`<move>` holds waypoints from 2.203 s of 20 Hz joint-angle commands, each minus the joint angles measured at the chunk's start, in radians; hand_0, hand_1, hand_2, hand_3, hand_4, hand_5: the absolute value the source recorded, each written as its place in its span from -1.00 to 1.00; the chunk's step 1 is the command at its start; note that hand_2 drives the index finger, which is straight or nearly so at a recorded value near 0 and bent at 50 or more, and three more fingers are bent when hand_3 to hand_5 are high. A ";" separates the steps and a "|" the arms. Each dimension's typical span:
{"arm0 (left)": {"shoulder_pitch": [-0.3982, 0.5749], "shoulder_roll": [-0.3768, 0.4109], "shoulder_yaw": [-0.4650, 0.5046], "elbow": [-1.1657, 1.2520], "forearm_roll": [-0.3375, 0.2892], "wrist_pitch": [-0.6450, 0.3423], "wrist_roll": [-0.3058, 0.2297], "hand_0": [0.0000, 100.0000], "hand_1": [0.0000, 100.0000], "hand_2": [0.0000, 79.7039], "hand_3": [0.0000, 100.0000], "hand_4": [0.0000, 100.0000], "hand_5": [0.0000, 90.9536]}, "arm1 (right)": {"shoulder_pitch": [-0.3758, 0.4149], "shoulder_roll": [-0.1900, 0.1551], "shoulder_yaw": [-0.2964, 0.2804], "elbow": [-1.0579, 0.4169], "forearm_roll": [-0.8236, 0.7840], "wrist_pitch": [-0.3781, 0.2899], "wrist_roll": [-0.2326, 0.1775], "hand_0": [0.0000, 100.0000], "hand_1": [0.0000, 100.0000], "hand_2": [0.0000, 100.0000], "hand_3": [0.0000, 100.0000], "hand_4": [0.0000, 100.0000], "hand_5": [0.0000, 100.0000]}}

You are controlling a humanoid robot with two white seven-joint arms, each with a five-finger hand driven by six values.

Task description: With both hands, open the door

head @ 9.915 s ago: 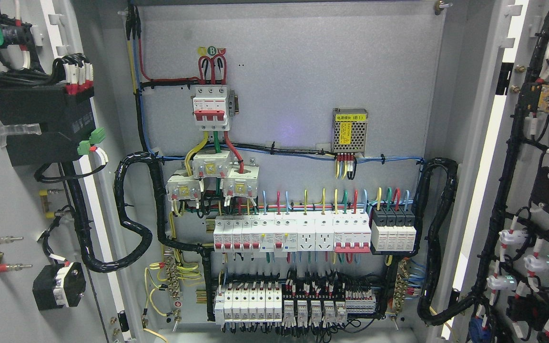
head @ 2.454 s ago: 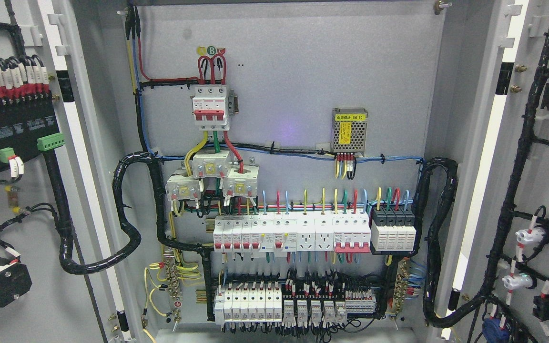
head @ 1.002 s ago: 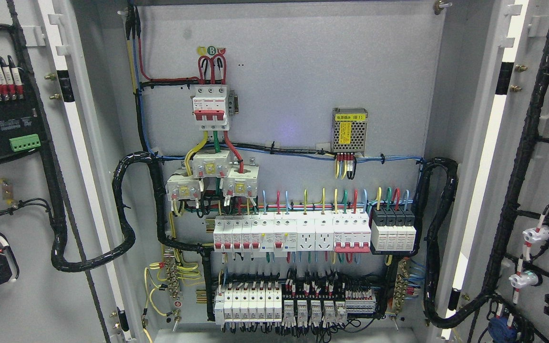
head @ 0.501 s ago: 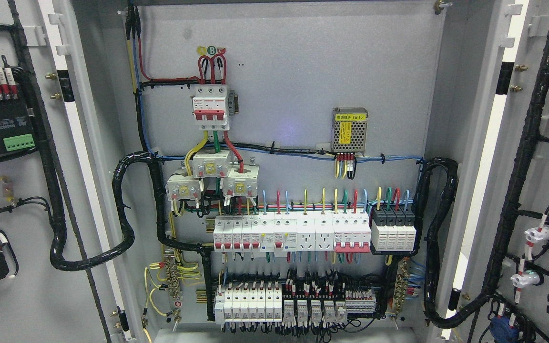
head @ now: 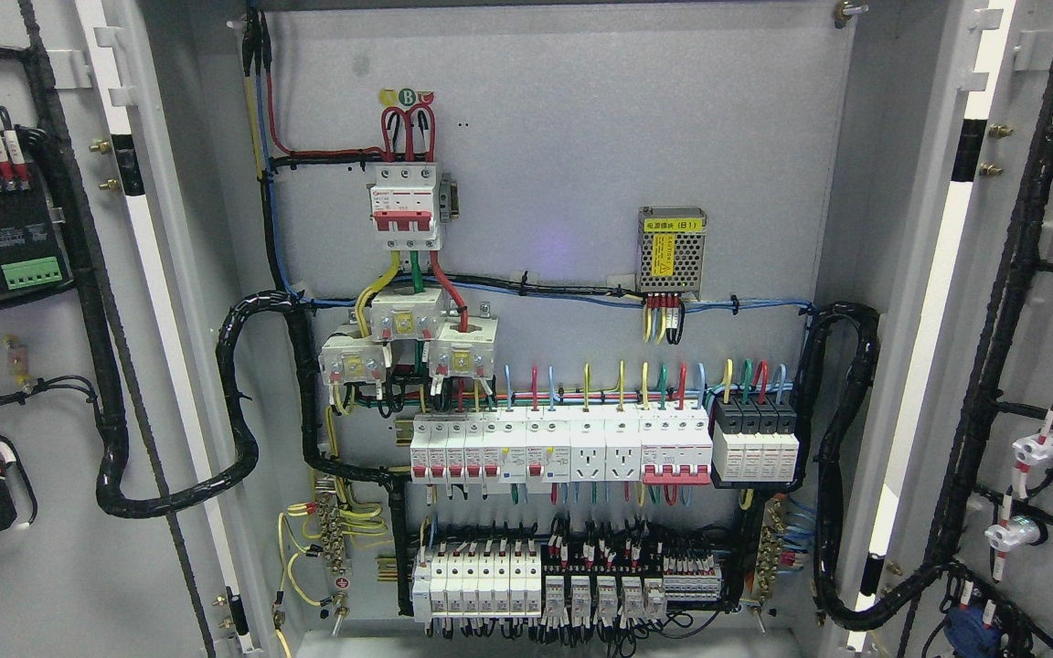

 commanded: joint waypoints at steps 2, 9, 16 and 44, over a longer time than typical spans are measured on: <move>0.009 0.000 -0.004 0.023 -0.001 0.000 -0.002 -1.00 -1.00 -1.00 -1.00 -0.91 -1.00 | -0.005 -0.003 -0.014 0.061 -0.001 0.000 0.004 -1.00 -1.00 -1.00 -1.00 -1.00 -1.00; 0.018 0.002 -0.013 0.010 0.010 -0.006 0.001 -1.00 -1.00 -1.00 -1.00 -0.91 -1.00 | -0.028 -0.003 -0.019 0.108 -0.003 0.000 0.004 -1.00 -1.00 -1.00 -1.00 -1.00 -1.00; 0.023 0.002 -0.046 -0.024 0.015 -0.015 0.001 -1.00 -1.00 -1.00 -1.00 -0.91 -1.00 | -0.039 -0.001 -0.025 0.116 -0.006 0.000 0.006 -1.00 -1.00 -1.00 -1.00 -1.00 -1.00; 0.149 0.020 -0.230 -0.248 0.052 -0.144 0.003 -1.00 -1.00 -1.00 -1.00 -0.91 -1.00 | -0.036 0.002 0.104 -0.103 0.020 -0.009 -0.007 -1.00 -1.00 -1.00 -1.00 -1.00 -1.00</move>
